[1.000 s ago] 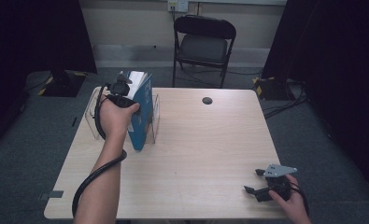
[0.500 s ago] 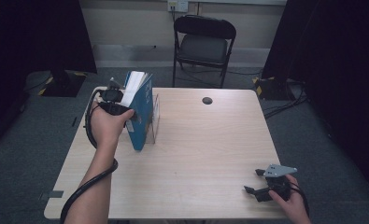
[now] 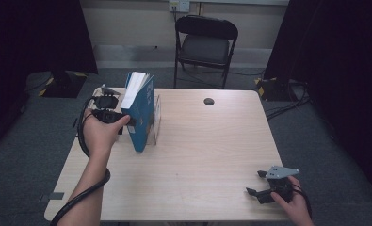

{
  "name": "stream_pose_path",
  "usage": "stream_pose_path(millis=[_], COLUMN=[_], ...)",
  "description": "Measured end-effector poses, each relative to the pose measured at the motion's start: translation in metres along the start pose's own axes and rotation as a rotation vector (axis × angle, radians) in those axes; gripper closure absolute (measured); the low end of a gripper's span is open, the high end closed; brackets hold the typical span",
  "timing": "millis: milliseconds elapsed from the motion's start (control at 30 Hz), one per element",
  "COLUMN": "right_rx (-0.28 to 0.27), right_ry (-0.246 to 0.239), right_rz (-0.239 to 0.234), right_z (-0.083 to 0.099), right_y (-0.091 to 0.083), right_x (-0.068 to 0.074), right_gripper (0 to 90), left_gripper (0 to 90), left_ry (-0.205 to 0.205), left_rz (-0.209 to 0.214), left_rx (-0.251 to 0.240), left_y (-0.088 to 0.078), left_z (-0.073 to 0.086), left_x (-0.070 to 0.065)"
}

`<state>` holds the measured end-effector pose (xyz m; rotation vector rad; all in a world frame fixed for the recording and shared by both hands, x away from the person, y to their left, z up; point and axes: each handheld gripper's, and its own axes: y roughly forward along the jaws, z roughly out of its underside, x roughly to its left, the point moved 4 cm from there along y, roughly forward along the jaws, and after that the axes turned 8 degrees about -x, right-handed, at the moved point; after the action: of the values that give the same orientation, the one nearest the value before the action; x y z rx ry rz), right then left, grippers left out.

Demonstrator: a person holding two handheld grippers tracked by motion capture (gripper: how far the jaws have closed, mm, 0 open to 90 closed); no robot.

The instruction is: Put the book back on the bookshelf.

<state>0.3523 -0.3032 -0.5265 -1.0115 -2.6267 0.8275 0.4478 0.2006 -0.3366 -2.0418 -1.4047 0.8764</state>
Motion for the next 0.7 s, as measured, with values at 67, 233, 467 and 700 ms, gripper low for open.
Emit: stream_pose_path(millis=[67, 233, 467, 700], right_rx=[0.0, 0.0, 0.0, 0.0], right_ry=[0.0, 0.0, -0.002, 0.0], right_rz=[0.0, 0.001, 0.0, 0.0], right_z=[0.0, 0.0, 0.0, 0.0], right_y=[0.0, 0.0, 0.0, 0.0], right_x=[0.0, 0.0, 0.0, 0.0], right_gripper=[13.6, 13.6, 13.6, 13.6], left_gripper=[41.9, 41.0, 39.4, 37.4], left_ry=[0.009, 0.015, 0.027, 0.039], left_rz=[0.011, 0.045, 0.083, 0.092], left_rx=[0.002, -0.013, -0.032, -0.035], left_y=[0.0, -0.003, -0.003, -0.001], left_z=[0.003, 0.009, 0.015, 0.023], left_x=[0.002, 0.007, 0.006, 0.011])
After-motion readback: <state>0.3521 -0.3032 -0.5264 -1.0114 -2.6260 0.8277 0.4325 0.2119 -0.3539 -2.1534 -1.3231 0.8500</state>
